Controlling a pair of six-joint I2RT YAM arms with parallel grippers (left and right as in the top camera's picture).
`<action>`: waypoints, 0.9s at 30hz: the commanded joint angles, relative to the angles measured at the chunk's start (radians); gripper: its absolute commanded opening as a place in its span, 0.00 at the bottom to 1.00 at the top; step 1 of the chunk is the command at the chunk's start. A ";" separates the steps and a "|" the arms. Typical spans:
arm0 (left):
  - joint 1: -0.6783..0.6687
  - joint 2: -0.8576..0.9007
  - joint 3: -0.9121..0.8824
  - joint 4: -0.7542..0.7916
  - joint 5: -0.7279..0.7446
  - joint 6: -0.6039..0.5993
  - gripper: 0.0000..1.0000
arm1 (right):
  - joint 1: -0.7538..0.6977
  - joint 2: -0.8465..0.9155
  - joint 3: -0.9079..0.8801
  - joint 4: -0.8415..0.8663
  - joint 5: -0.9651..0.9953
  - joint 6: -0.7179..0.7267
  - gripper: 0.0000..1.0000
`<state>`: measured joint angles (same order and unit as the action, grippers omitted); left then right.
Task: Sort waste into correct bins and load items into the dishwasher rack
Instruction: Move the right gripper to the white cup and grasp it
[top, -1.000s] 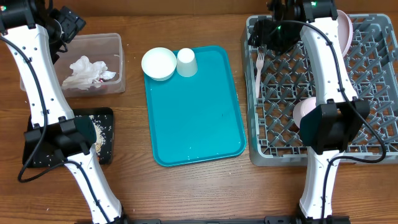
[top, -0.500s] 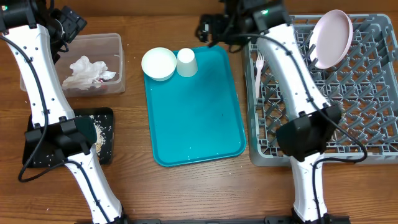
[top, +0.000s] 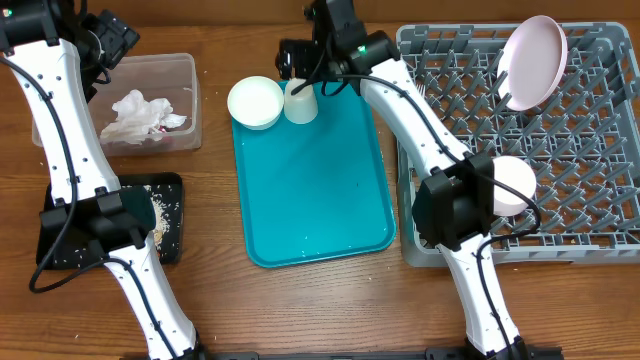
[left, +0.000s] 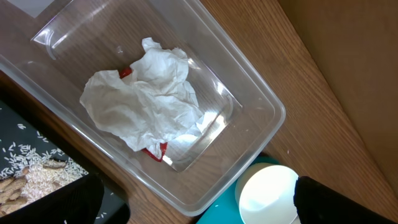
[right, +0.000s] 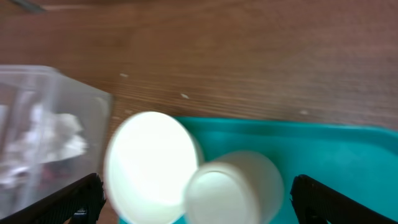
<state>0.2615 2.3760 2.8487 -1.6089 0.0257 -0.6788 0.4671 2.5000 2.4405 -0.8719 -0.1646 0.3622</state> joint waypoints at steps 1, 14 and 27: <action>-0.006 -0.002 0.000 -0.002 -0.007 -0.006 1.00 | 0.007 0.028 0.000 -0.008 0.104 -0.017 1.00; -0.007 -0.002 0.000 -0.002 -0.007 -0.006 1.00 | 0.083 0.069 0.000 -0.055 0.159 -0.063 1.00; -0.007 -0.002 0.000 -0.002 -0.007 -0.006 1.00 | 0.085 0.095 0.000 -0.053 0.304 -0.079 1.00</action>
<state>0.2615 2.3760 2.8487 -1.6085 0.0257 -0.6788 0.5625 2.5858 2.4397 -0.9443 0.0994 0.2871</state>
